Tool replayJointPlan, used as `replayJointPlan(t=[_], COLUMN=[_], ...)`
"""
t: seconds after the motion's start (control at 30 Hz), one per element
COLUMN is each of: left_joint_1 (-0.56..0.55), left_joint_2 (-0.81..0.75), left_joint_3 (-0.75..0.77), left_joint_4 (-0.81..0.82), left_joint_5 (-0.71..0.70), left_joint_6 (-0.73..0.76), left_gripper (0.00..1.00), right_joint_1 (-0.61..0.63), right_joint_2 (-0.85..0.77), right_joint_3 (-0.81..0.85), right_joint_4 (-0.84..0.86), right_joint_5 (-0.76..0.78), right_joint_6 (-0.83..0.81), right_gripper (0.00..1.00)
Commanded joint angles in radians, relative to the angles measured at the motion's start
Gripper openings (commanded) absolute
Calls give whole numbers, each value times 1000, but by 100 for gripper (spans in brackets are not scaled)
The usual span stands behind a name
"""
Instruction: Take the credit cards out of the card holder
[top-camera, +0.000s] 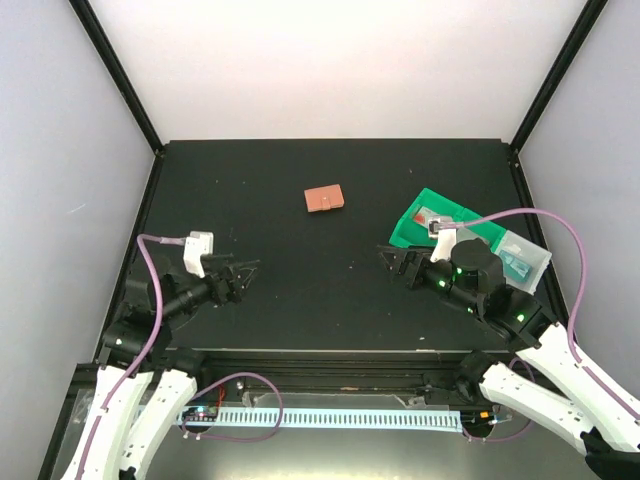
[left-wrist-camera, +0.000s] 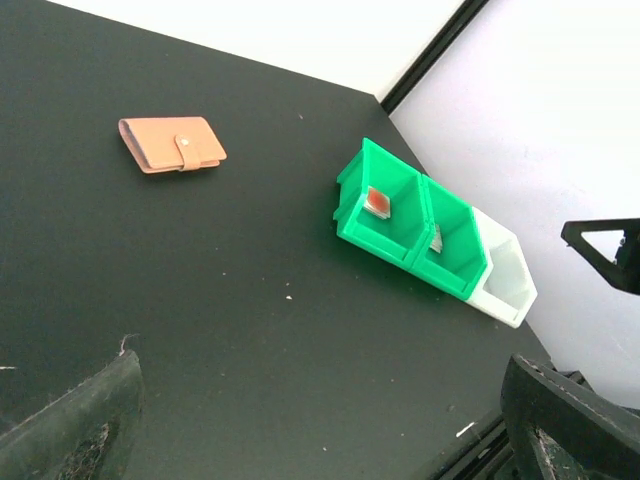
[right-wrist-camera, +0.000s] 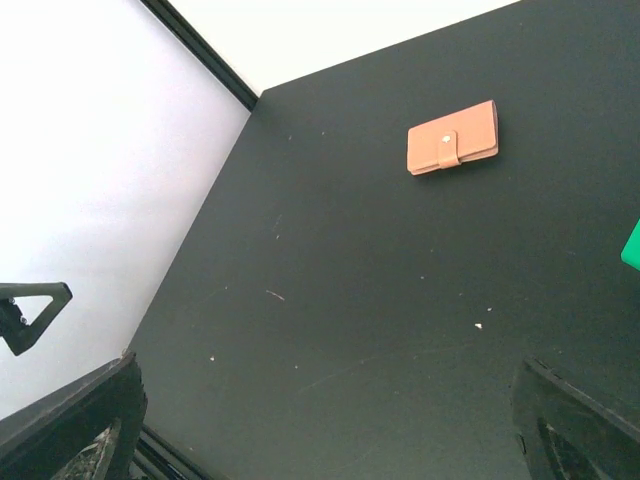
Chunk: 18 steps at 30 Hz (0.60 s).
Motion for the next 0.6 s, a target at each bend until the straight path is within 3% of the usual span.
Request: replayJointPlan(t=[0.0, 0.33, 0.57], left_joint_1=[6, 6, 7], left_joint_2=[15, 129, 427], left_joint_3=[-6, -79, -84], left_joint_4=[38, 175, 420], left_joint_5=[4, -48, -72], left_joint_6=[-11, -52, -162], left_gripper=[99, 99, 80], right_joint_1=[-6, -6, -5], right_joint_2=[-12, -26, -38], right_joint_3=[-6, -28, -21], right_joint_4=[4, 41, 63], right_joint_5=[17, -9, -56], right_joint_6=[3, -11, -40], right_gripper=[100, 100, 100])
